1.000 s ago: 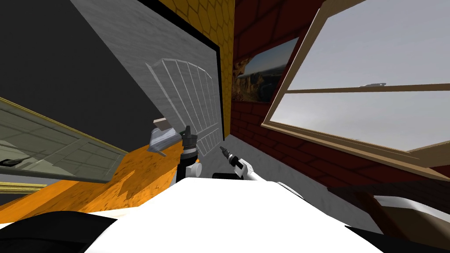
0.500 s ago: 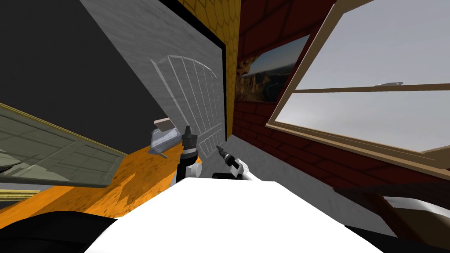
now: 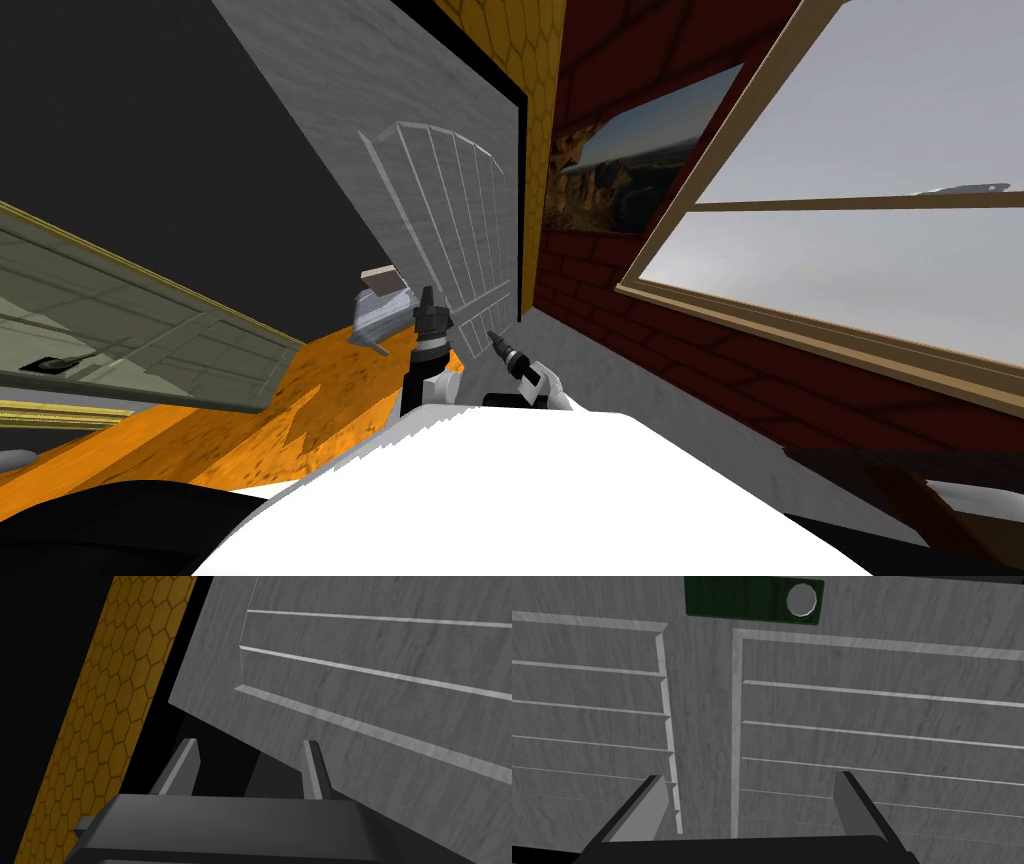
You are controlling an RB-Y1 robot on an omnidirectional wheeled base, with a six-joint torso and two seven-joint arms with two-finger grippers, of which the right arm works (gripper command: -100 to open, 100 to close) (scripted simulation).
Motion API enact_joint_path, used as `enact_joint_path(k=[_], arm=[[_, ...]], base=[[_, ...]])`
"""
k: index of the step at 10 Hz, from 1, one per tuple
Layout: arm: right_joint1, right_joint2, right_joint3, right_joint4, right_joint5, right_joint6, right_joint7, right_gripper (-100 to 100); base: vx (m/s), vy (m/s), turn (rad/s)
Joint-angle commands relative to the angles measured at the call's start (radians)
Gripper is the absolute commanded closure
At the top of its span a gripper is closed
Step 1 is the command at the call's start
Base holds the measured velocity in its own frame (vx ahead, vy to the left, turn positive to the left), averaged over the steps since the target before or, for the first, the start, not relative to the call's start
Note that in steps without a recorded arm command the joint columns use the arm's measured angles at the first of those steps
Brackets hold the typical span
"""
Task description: Pull the door open
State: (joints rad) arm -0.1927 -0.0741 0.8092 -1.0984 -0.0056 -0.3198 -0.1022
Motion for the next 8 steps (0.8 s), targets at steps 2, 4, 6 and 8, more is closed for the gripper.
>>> enact_joint_path(k=[2,4,6,8], arm=[[-0.002,0.003,-0.001,0.007,0.000,-0.004,0.000,-100],[-0.002,0.003,-0.001,0.007,0.000,-0.004,0.000,-100],[-0.002,0.003,-0.001,0.007,0.000,-0.004,0.000,-100],[-0.003,-0.011,-0.001,0.011,0.001,-0.002,0.000,-100]], base=[[-0.005,-0.012,-0.036],[-0.002,0.003,0.006],[0.002,0.007,0.020],[-0.005,-0.044,0.011]])
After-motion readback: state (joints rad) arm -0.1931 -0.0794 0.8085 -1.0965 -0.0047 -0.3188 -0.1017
